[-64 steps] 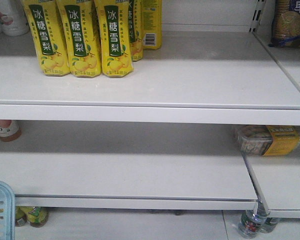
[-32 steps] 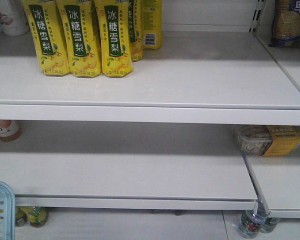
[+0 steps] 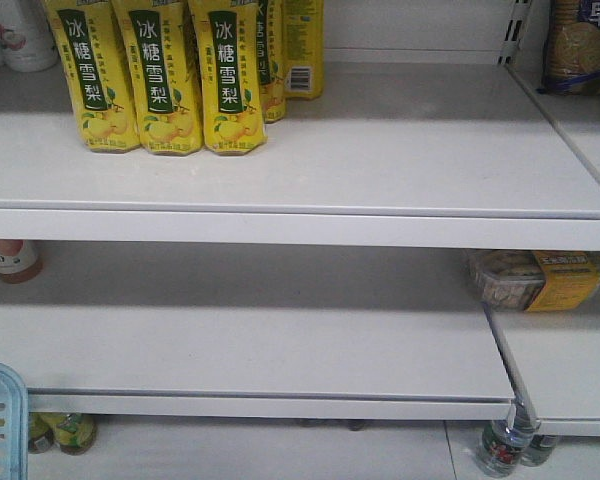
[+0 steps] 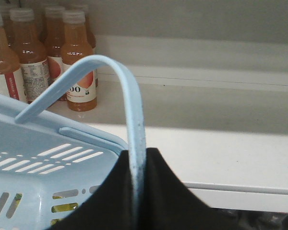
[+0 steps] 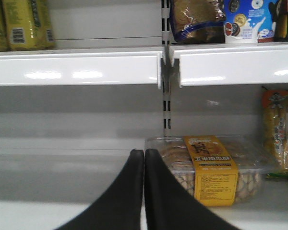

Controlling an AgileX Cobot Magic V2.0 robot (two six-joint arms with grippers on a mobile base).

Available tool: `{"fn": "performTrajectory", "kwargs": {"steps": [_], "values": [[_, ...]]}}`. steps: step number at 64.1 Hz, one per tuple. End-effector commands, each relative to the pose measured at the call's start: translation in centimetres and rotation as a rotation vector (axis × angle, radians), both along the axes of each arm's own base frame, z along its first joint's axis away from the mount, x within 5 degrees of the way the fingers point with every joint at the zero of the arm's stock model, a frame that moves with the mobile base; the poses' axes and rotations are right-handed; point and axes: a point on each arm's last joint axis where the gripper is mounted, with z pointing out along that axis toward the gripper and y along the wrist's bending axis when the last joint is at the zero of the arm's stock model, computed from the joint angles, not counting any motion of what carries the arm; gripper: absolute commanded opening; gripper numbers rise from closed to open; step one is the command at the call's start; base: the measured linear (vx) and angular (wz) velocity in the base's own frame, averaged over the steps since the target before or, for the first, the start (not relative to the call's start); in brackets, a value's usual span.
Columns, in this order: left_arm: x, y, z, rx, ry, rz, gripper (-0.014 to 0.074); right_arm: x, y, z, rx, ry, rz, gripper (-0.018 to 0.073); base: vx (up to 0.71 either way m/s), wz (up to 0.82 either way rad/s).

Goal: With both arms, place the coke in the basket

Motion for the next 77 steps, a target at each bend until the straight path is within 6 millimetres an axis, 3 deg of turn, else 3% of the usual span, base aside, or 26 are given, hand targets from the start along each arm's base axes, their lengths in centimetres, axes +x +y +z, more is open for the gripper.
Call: {"fn": "performTrajectory", "kwargs": {"steps": [1, 77], "values": [[-0.13, 0.13, 2.76, 0.054, -0.213, 0.010, -0.0006, -0.13, 0.08, 0.21, -0.019, -0.052, 0.013, -0.0010, 0.00, 0.00], [-0.13, 0.13, 2.73, 0.054, -0.209, 0.010, -0.0006, -0.30, 0.05, -0.36, -0.019, 0.003, 0.011, -0.0010, 0.00, 0.00]]}}
